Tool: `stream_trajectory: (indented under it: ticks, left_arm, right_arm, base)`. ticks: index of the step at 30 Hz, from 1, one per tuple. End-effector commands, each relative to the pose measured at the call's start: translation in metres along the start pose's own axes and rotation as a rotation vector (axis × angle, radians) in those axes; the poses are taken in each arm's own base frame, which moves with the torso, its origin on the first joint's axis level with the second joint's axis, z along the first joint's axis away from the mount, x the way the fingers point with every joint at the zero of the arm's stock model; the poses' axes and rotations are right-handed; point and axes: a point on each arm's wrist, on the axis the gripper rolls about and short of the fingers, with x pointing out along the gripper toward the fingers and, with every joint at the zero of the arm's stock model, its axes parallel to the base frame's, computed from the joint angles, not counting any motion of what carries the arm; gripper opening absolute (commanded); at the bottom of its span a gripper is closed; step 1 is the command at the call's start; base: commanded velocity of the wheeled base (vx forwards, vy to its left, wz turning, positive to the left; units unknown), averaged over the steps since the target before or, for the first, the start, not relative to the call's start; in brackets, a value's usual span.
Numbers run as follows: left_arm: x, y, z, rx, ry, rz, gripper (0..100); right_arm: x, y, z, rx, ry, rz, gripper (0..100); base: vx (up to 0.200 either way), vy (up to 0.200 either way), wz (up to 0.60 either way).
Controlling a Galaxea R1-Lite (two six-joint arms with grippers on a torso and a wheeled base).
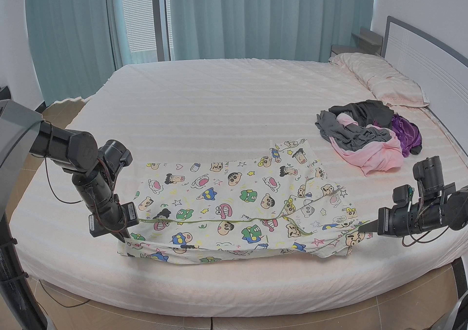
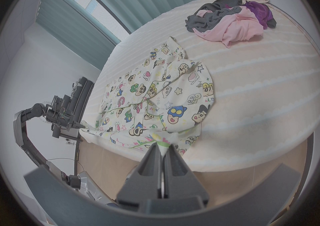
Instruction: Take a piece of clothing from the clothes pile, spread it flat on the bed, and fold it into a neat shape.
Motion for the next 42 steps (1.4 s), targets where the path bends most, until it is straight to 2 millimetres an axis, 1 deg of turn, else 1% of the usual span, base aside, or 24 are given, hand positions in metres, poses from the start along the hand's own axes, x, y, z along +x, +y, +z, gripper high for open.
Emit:
stream_trajectory:
  ticks: [1,7,14,15,18,20,24,29,34,38,42]
  left_arm:
    - [0.008,-0.004,0.016,-0.04,-0.01,-0.002,0]
    - [0.016,-0.012,0.028,-0.045,-0.018,-0.01,0]
    - [0.028,-0.022,0.043,-0.051,0.0,-0.001,0]
    - [0.03,-0.026,0.049,-0.073,-0.002,0.0,0]
    - [0.028,-0.03,0.055,-0.097,-0.001,-0.004,0]
    - [0.028,-0.031,0.056,-0.097,0.001,-0.004,0]
    - [0.033,-0.036,0.064,-0.102,0.003,-0.004,0]
    - [0.04,-0.039,0.073,-0.139,-0.002,-0.003,0]
    - [0.044,-0.041,0.085,-0.181,-0.023,-0.017,0]
    - [0.046,-0.04,0.091,-0.198,-0.024,-0.016,0]
    - [0.048,-0.038,0.096,-0.208,-0.025,-0.01,0]
  right_arm:
    - [0.014,-0.003,0.009,0.009,0.015,-0.004,0]
    - [0.025,-0.002,0.023,0.003,0.0,-0.006,0]
    - [0.035,-0.002,0.036,0.006,0.012,-0.019,0]
    - [0.038,-0.001,0.039,0.004,0.015,-0.017,0]
    - [0.042,-0.001,0.044,0.002,0.008,-0.015,0]
    - [0.043,-0.002,0.045,0.003,0.008,-0.015,0]
    - [0.053,-0.003,0.053,0.01,0.003,-0.014,0]
    - [0.065,0.0,0.059,0.036,0.004,-0.006,0]
    - [0.077,0.0,0.063,0.035,-0.005,-0.053,0]
    - [0.08,0.001,0.067,0.033,-0.018,-0.057,0]
    - [0.082,0.003,0.074,0.079,-0.038,-0.05,0]
  base:
    - [0.0,0.0,0.0]
    - [0.0,0.0,0.0]
    - [0.0,0.0,0.0]
    - [0.0,0.0,0.0]
    - [0.0,0.0,0.0]
    - [0.0,0.0,0.0]
    - [0.0,0.0,0.0]
    - [0.0,0.0,0.0]
    - [0.0,0.0,0.0]
    - [0.0,0.0,0.0]
    - [0.0,0.0,0.0]
